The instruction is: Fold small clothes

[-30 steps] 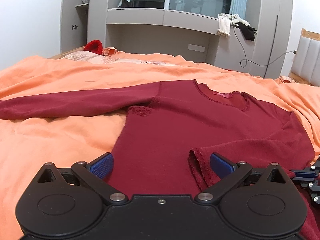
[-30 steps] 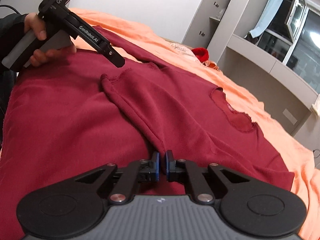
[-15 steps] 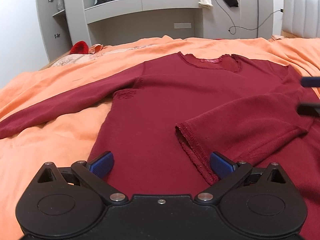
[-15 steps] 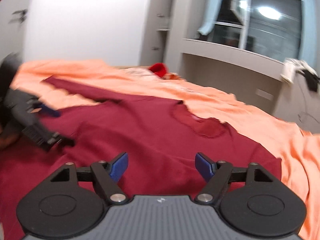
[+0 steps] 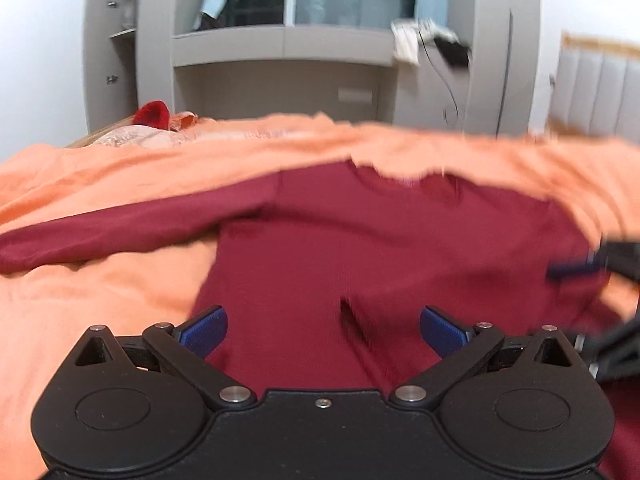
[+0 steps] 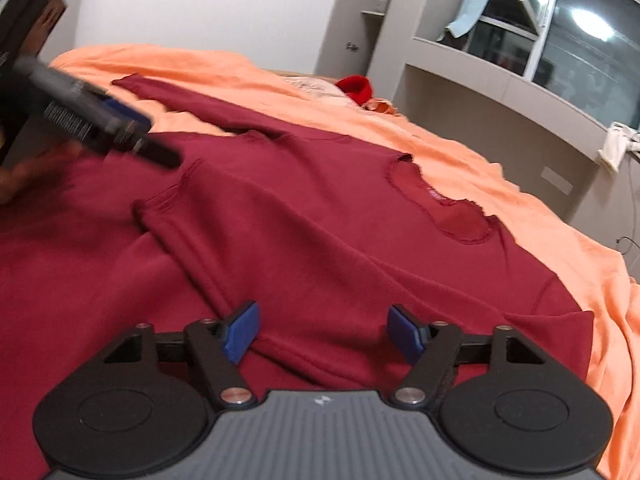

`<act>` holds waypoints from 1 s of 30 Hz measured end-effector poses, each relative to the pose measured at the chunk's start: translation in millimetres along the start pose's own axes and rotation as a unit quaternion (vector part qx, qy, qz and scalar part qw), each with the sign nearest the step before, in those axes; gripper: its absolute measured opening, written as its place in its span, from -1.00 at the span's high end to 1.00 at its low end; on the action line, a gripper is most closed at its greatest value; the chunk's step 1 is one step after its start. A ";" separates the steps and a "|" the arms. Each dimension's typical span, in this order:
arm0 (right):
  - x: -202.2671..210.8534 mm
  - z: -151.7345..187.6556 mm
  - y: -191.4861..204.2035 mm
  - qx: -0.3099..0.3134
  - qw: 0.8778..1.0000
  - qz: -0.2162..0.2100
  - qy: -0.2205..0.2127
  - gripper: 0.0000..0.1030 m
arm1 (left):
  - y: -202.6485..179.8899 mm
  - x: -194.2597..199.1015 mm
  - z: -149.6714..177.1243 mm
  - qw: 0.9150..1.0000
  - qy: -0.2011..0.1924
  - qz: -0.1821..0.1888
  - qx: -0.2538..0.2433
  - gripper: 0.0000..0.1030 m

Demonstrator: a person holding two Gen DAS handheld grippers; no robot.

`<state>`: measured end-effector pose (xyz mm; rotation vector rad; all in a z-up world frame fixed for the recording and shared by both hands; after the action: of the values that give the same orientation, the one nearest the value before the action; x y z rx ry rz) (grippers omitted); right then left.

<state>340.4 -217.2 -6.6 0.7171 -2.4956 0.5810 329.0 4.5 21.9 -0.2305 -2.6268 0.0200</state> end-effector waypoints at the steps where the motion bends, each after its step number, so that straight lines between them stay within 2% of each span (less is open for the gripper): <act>1: 0.3 0.7 2.0 -0.001 1.000 -0.006 0.002 -0.41 | 1.5 -0.2 -1.5 1.000 -0.002 -0.001 0.011 -0.99; 6: 1.4 5.3 8.1 0.002 1.000 -0.024 0.013 -0.41 | -1.8 -14.9 5.2 0.999 0.032 -0.010 0.010 -0.99; 10: 1.8 7.9 9.2 0.001 1.000 -0.027 0.015 -0.41 | -8.7 -25.7 15.6 0.997 0.071 -0.028 -0.030 -0.99; 13: 4.0 8.3 9.0 0.003 0.999 -0.035 0.019 -0.41 | -17.3 -28.7 21.8 0.993 0.084 -0.035 -0.074 -0.99; 17: 14.0 0.8 3.6 -0.002 0.999 -0.038 0.011 -0.46 | -18.9 -24.9 25.5 0.992 0.088 -0.029 -0.089 -0.99; 23: 7.1 -15.2 -7.6 -0.079 0.996 -0.016 -0.035 -0.67 | -17.7 -22.0 26.9 0.992 0.086 -0.019 -0.086 -0.99; 27: -10.6 -21.4 -14.1 -0.115 0.993 0.025 -0.025 -0.67 | -17.7 -21.3 26.9 0.992 0.085 -0.019 -0.087 -0.99; 30: -21.4 -17.7 -11.6 -0.114 0.993 0.018 0.003 -0.67 | -17.3 -20.2 27.1 0.992 0.084 -0.016 -0.089 -0.99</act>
<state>368.8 -209.1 -1.1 0.5818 -2.5200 0.3025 330.5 -15.2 -10.5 -0.2394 -2.4650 -0.2347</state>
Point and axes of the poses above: each gripper's, at about its wrist camera, not at the fingertips, and x roughly against the way its jaws point, y to its left, z to its underside, the point moved 5 cm from there along -x, roughly the way its jaws point, and after that the axes turned 3 degrees about -y, right-handed, at the moved point
